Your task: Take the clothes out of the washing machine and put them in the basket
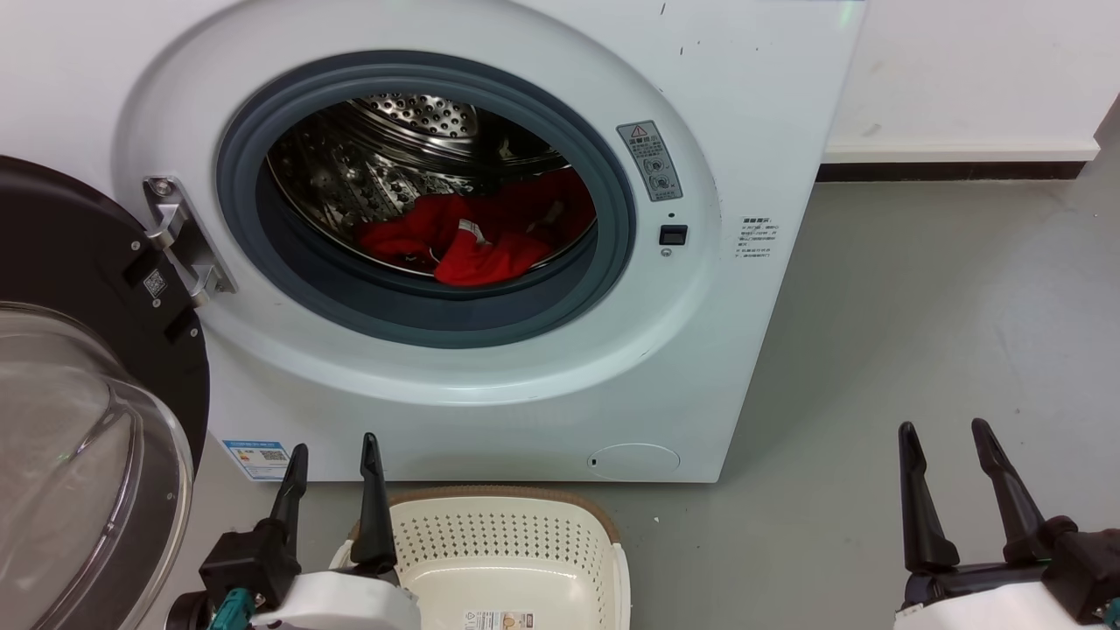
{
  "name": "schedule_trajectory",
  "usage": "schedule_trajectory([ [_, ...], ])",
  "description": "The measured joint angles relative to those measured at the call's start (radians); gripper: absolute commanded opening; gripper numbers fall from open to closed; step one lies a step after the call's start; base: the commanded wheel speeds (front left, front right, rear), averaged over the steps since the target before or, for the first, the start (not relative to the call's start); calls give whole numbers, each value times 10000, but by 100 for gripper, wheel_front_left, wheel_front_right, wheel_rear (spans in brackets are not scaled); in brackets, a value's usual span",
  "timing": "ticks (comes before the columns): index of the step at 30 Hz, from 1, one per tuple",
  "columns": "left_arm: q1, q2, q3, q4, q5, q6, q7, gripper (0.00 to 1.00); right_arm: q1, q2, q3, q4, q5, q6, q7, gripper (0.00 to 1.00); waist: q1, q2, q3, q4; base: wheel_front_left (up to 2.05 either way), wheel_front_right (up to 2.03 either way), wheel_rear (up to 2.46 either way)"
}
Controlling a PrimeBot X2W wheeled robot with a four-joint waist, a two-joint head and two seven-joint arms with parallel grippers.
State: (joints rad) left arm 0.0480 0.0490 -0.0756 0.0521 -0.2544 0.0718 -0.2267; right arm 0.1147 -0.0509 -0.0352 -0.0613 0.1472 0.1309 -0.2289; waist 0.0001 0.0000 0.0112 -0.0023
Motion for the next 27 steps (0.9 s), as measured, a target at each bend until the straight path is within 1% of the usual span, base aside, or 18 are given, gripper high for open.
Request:
schedule_trajectory([
  [19, 154, 4, -98, 63, 1127, 163, -336, 100, 299, -2, 94, -92, -1120, 2, -336, 100, -1, 0, 15, 3, 0, 0, 0],
  [27, 202, 6, -100, 136, 1126, 165, -362, 100, 299, -2, 98, 19, -1116, 2, -345, 100, -1, 0, 1, -5, 0, 0, 0],
])
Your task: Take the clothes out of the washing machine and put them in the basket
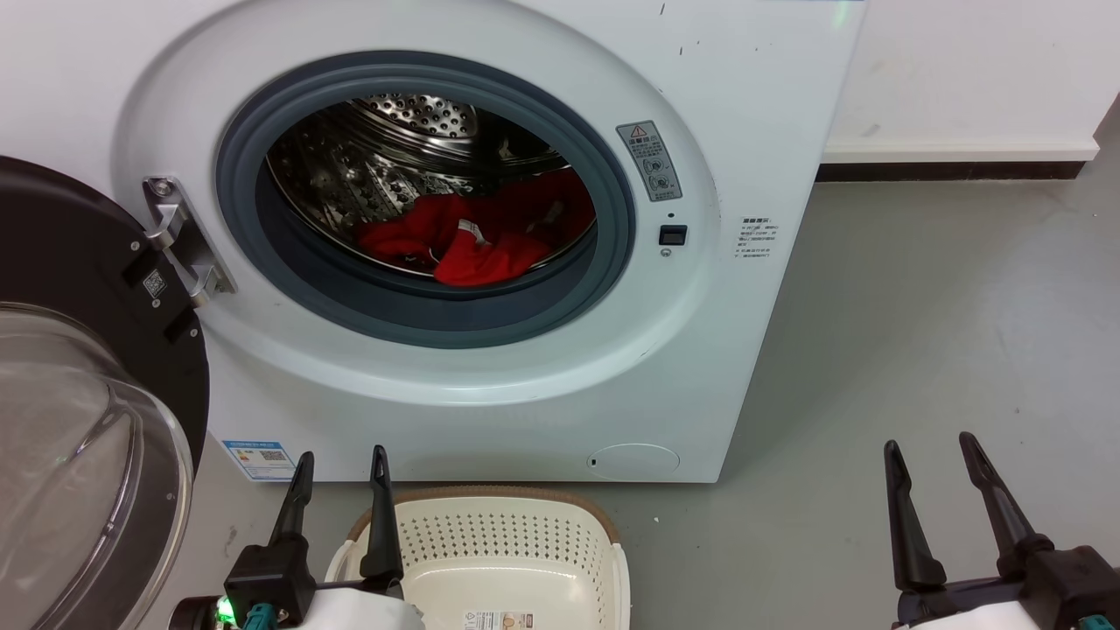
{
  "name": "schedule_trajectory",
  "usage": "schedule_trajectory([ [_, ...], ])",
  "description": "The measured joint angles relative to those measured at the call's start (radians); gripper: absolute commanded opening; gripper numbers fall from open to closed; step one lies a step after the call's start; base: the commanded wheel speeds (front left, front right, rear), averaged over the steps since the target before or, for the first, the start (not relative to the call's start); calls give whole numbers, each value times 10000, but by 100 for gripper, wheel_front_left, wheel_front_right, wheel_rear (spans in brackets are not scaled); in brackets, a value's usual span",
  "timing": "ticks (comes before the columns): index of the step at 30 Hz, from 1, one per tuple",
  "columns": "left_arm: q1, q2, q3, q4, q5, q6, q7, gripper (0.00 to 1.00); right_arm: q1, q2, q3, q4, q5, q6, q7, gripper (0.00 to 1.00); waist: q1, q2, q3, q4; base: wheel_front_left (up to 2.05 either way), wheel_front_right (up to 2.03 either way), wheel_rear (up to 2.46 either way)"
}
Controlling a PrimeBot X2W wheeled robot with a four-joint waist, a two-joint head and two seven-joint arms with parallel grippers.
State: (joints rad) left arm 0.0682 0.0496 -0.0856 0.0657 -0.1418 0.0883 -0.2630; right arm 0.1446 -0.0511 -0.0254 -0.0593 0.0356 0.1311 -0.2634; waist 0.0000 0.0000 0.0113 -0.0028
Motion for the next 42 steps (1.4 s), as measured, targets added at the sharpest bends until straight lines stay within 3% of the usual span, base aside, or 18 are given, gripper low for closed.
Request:
schedule_trajectory([
  [24, -242, 0, 161, 362, -13, -13, 0, 100, -12, 0, 46, 104, 46, 0, 0, 100, 0, 0, 92, -76, 0, 0, 0],
  [35, -2896, 59, 794, 2314, 385, -993, -2, 100, -423, 0, 272, 29, 42, 0, 0, 100, -1, 0, 665, -458, 0, 0, 0],
  [42, -5420, 506, 1122, 3845, 616, -1354, -2, 100, -994, -4, 410, -46, 128, 0, 0, 100, 0, 0, 1502, -876, 0, 0, 0],
])
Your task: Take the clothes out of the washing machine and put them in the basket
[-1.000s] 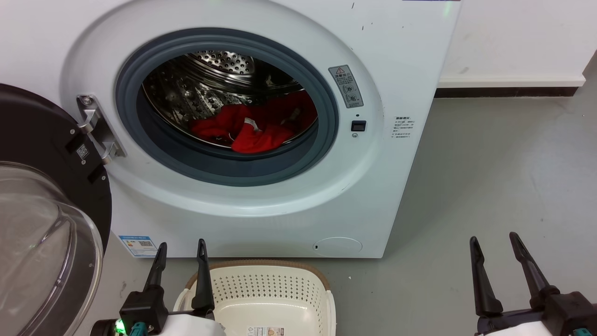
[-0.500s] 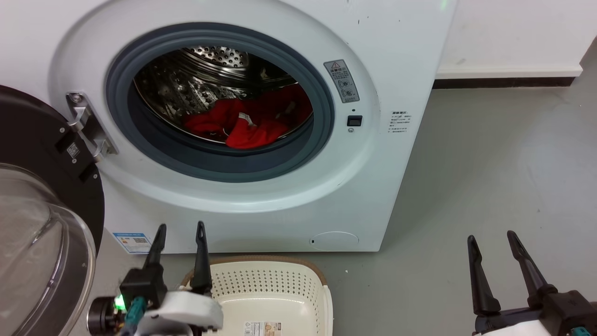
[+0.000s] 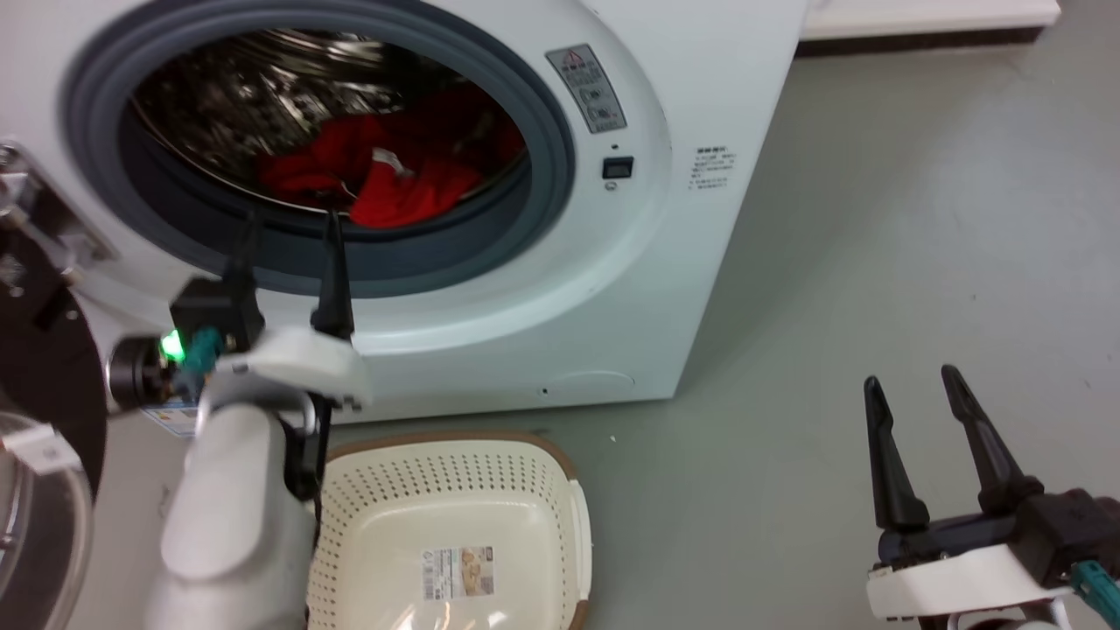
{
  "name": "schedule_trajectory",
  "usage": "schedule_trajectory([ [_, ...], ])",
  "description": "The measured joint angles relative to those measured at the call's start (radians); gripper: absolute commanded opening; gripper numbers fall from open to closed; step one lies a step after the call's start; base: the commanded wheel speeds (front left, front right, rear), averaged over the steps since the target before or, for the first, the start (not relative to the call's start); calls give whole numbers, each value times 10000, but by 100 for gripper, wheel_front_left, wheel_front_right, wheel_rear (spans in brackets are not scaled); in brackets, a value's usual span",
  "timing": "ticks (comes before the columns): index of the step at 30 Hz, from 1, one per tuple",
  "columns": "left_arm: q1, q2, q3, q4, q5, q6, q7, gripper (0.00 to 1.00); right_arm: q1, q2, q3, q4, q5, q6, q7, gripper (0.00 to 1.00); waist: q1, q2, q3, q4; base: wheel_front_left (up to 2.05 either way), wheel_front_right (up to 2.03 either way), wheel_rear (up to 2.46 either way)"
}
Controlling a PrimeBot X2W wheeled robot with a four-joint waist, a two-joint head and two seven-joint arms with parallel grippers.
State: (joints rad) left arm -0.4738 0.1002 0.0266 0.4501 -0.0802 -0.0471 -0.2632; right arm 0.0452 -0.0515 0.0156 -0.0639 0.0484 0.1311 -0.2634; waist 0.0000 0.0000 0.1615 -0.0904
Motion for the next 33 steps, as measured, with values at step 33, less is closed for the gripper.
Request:
schedule_trajectory([
  [33, -9681, 2107, -1868, 7543, 1172, -796, 4558, 100, -2543, -4, 297, -351, 1289, 0, 0, 100, 2, 0, 4735, -2018, 0, 0, 0],
])
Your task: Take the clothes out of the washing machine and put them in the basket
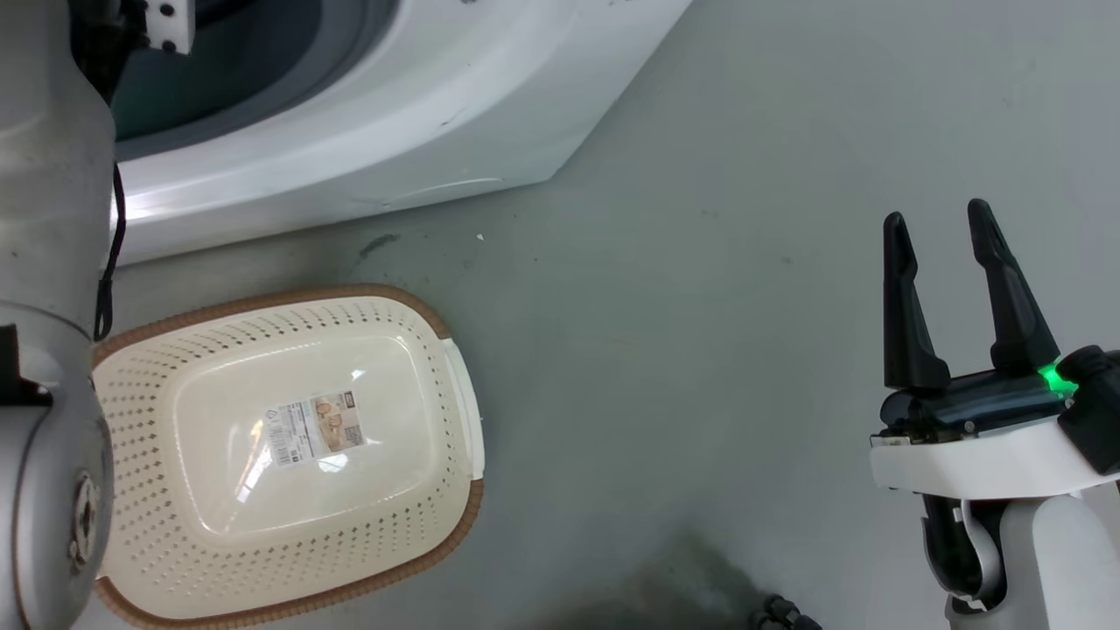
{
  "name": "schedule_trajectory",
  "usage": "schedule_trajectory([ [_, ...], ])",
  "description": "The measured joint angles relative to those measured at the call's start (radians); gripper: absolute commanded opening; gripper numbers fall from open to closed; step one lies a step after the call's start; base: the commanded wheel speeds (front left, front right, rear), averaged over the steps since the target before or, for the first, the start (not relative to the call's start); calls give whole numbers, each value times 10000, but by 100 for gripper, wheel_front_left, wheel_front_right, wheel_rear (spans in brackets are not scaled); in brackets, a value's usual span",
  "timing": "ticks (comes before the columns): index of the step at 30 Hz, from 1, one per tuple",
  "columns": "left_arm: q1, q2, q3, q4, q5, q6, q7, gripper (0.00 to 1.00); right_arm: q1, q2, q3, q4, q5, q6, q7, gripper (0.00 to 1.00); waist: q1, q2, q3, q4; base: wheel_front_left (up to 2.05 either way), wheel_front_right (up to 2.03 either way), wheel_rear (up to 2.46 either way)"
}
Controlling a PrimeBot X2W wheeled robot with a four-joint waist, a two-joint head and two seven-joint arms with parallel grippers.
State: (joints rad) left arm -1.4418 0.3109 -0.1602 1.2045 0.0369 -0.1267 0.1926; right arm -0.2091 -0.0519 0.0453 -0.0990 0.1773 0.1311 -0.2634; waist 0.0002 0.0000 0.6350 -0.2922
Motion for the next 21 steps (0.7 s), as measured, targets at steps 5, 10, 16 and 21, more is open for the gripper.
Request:
schedule_trajectory([
  [5, -628, 23, -105, 387, -217, -15, 1413, 100, -176, 0, 12, -25, 107, 0, 0, 100, 0, 0, 465, -203, 0, 0, 0],
  [10, -1039, 125, -215, 479, -424, 13, 2412, 100, -217, 2, 31, -29, 253, 0, 0, 100, -1, 0, 781, -385, 0, 0, 0],
  [16, -1069, 130, -360, 447, -560, 38, 2623, 85, -218, 0, 36, -33, 284, 0, 0, 100, -1, 0, 844, -455, 0, 0, 0],
  [21, -906, -46, -499, 414, -610, 13, 2410, 0, -219, 2, 27, -21, 286, 0, 0, 100, -1, 0, 762, -416, 0, 0, 0],
])
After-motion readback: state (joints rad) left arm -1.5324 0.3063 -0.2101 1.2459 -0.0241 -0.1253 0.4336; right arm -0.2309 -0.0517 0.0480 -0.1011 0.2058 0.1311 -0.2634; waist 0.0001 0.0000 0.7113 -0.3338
